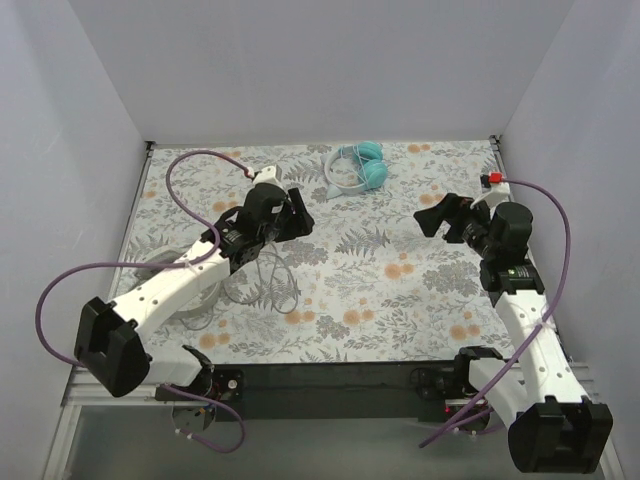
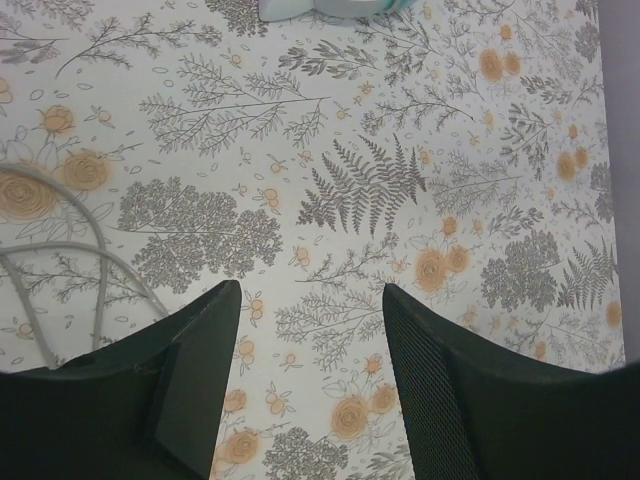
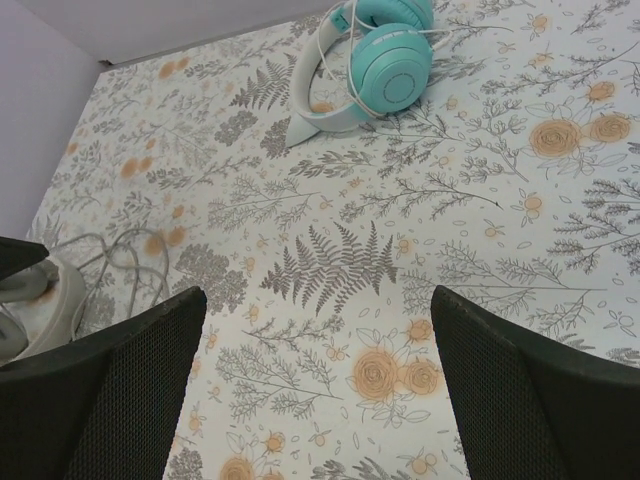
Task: Wrap the headphones
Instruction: Grab headphones with the left arm
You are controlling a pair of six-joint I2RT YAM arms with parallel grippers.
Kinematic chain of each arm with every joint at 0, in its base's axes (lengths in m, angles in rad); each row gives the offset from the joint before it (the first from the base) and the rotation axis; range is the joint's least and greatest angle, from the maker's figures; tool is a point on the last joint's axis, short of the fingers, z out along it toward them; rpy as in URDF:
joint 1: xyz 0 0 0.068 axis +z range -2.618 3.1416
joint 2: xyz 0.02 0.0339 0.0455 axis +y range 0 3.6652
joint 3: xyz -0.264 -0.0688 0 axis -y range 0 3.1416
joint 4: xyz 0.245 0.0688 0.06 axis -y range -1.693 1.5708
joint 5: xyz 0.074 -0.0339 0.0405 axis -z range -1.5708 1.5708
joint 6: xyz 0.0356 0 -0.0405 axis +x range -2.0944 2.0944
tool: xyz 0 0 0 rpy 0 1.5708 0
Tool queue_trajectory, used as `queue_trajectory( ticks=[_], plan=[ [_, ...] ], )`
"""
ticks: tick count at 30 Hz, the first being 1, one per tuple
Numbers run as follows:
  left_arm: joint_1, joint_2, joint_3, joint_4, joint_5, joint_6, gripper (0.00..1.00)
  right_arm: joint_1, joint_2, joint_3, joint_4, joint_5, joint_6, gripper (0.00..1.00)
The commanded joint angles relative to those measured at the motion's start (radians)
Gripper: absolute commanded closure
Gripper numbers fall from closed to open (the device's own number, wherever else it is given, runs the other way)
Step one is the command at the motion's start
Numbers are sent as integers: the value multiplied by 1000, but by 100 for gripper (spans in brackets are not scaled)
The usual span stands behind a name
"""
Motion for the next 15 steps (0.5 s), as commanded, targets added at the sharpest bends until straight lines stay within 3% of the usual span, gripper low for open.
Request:
queue_trajectory(
  ticks=[1,5,9,13,15],
  plan=[
    [4,-106,-23,-79,-37,27,43,0,-71,-55,-83,30,-31,2],
    [5,-156,-43,-133,-63,-1,41,2,-97,-93,-108,-8,-39,2],
    [30,-180,-52,-251,-190,-111,39,3,-142,-128,-122,-19,-44,2],
    [211,-188,-57,-390,-189,-186,42,9,-174,-162,-122,-13,-45,2],
    [352,-188,-72,-449,-186,-188,43,12,-176,-180,-114,-17,-47,2]
  ],
)
